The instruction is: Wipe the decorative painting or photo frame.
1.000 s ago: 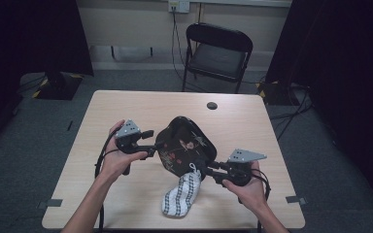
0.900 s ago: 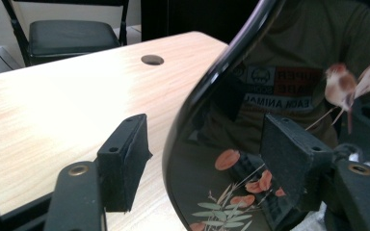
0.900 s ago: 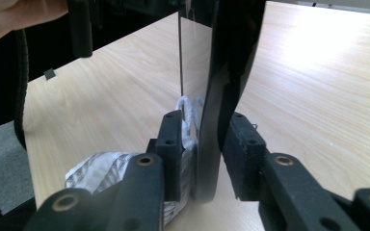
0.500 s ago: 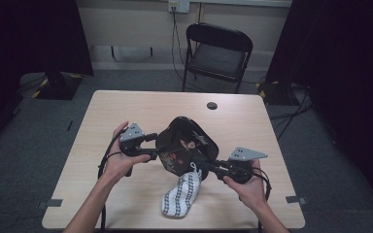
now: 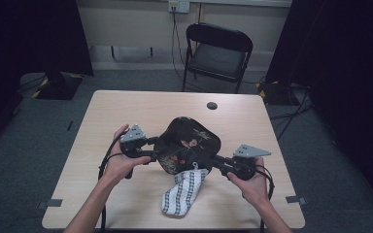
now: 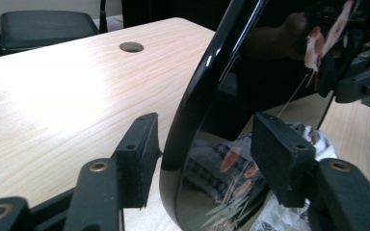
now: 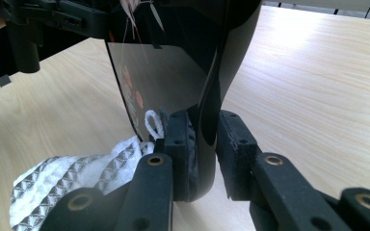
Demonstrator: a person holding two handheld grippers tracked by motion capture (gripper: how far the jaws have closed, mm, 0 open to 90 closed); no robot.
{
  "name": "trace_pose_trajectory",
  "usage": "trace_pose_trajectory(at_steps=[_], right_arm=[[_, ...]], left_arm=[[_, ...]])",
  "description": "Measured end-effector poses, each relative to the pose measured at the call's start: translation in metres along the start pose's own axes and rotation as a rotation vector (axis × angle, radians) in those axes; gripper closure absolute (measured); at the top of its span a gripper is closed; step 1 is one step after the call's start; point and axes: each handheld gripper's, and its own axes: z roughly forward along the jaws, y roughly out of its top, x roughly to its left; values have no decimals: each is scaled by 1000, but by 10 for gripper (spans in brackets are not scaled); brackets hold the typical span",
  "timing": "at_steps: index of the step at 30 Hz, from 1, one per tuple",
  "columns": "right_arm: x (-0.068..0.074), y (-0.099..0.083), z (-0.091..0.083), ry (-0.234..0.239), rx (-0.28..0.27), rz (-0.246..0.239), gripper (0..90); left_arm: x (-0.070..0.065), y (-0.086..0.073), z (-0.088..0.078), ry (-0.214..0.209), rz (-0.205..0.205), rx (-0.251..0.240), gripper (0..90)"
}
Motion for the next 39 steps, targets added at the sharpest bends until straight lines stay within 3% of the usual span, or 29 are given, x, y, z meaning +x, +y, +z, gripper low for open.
trace_pose_trajectory(at_steps=[4,11,13,18,26,28,33,39], right_arm=[[-2,3,3,-5,2,-1,756],[-7,9,12,-14,6,-7,749],[-9,10,16,-16,7,-5,748],[-14,15,27,-23,2,12,749],[-15,22,45,-3,16,7,749],[-14,24,49,7,17,8,739],[-10,27,55,19,20,4,690],[-4,25,39,27,9,3,572]], left_arm=[[-1,-1,-4,4,-11,11,501],[-4,-1,-7,1,-4,27,495],[-5,-1,-7,4,18,39,516],[-8,-1,-7,2,14,34,524],[-11,1,-10,-7,20,23,576],[-11,2,-10,17,17,37,554],[-12,0,-11,-35,34,40,674],[-17,1,-11,-50,43,43,764]])
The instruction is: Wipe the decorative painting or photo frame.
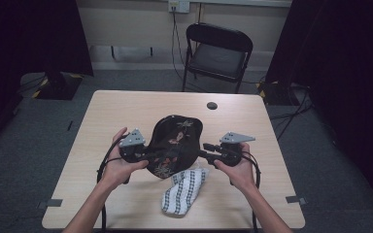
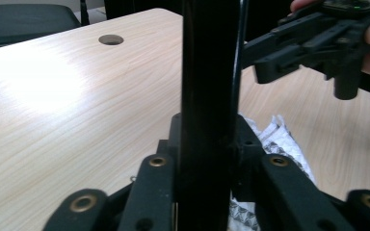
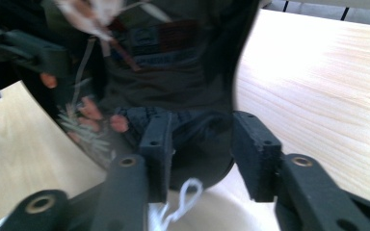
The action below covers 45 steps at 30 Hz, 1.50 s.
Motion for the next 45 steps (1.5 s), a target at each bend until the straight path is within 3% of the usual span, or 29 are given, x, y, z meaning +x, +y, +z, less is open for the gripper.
trace_pose_trajectory(at_steps=[5,12,20,27,34,37,45], right_arm=[[23,-12,-11,60,46,-46,497],[50,-35,4,144,145,-85,446],[48,-62,31,137,275,-81,413],[51,-70,38,150,303,-63,397],[52,-72,40,139,297,-122,480],[52,-72,40,130,298,-125,541],[48,-71,40,114,299,-117,678]], left_arm=[[-2,-2,-2,3,-14,4,776],[-3,-3,-2,4,-23,2,782],[-3,-5,-1,8,-27,10,777],[-4,-6,0,13,-20,22,773],[-5,-6,1,31,-19,35,754],[-6,-6,1,37,-12,40,754],[-5,-6,0,44,-41,40,727]])
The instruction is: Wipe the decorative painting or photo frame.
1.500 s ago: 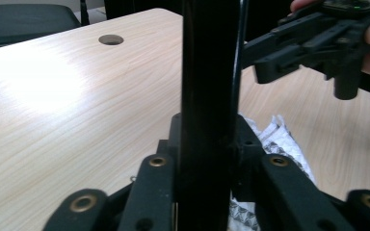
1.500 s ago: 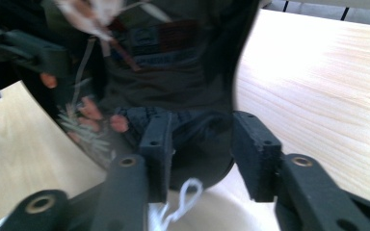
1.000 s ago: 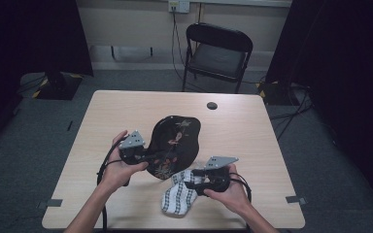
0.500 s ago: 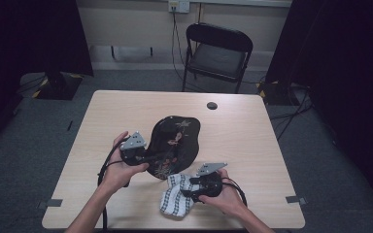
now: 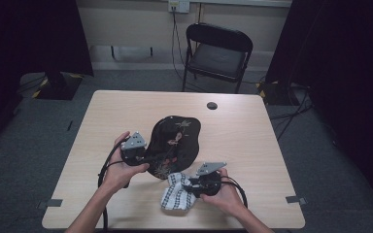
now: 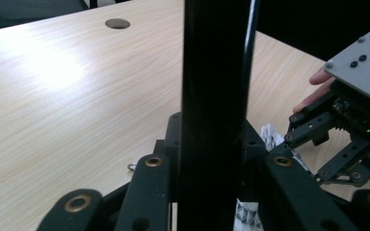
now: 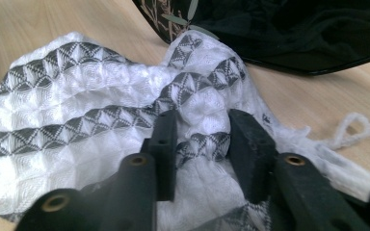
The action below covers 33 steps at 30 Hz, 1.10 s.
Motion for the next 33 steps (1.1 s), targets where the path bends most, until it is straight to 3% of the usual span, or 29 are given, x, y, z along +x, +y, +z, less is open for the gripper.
trace_pose_trajectory(at_steps=[4,7,10,12,15,19,23,25,27,28,29,31,33], right_arm=[[1,0,0,2,0,1,758],[1,0,0,16,2,1,803],[-4,-1,-1,48,-2,32,827],[-4,-1,-3,49,0,18,835],[-3,0,-5,50,-8,7,844],[-4,4,-11,57,-40,2,846],[-8,8,-19,43,-75,6,846],[-10,9,-23,31,-86,10,846],[-12,9,-25,26,-93,13,846],[-12,10,-26,23,-96,13,845],[-13,10,-27,22,-97,13,846],[-14,11,-29,17,-105,13,845],[-15,12,-33,10,-116,15,845]], left_arm=[[0,-1,1,-29,10,4,724],[-2,-1,1,-24,9,-2,717],[-2,-2,2,-34,9,-5,656],[-1,-2,2,-44,12,-9,584],[0,-2,3,-42,48,14,501],[4,-1,-1,-7,19,-25,410],[9,-2,-2,-4,-45,-39,364],[11,-3,-2,-1,-69,-31,357],[12,-4,-3,21,-73,-58,412],[13,-4,-3,15,-79,-41,394],[13,-4,-4,18,-73,-19,404],[13,-3,-4,32,-38,-22,371],[12,-2,-5,20,-12,-32,435]])
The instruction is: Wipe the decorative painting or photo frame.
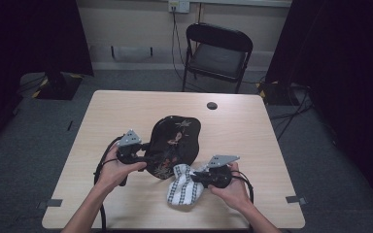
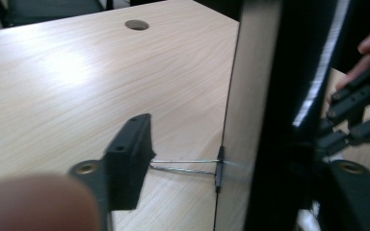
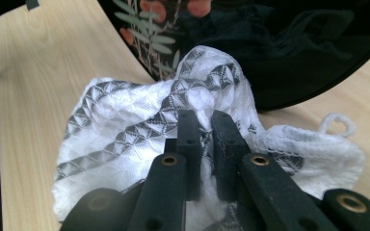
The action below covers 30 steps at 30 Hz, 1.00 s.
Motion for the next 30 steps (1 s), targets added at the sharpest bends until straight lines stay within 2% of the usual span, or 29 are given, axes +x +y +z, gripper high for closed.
trace_pose_trajectory(at_steps=[1,2,3,5,8,10,16,19,23,25,28,30], right_arm=[[-1,1,-2,-2,-6,1,845],[-2,3,-5,-8,-16,1,845],[-2,4,-7,-12,-25,2,845],[-4,9,-14,-21,-50,3,845],[-6,18,-26,-35,-94,3,846],[-7,23,-33,-43,-122,2,846],[-8,36,-44,-59,-170,-6,846],[-8,41,-48,-60,-189,-11,846],[-10,52,-59,-72,-231,-15,845],[-12,58,-66,-78,-262,-15,846],[-14,68,-73,-87,-307,-15,845],[-16,75,-75,-89,-328,-12,845]], left_arm=[[0,1,-1,22,20,2,407],[0,2,-2,20,37,-3,393],[0,2,-2,12,47,-7,416],[-1,1,-3,19,45,-13,422],[-1,2,-2,14,70,-36,420],[-2,2,-1,8,75,-38,403],[-3,0,2,11,96,-36,452],[-5,0,3,-2,68,-37,478],[-8,0,3,-10,66,-27,546],[-9,0,3,-14,65,-27,551],[-11,-2,5,-42,42,-38,594],[-12,-3,7,-48,49,-36,620]])
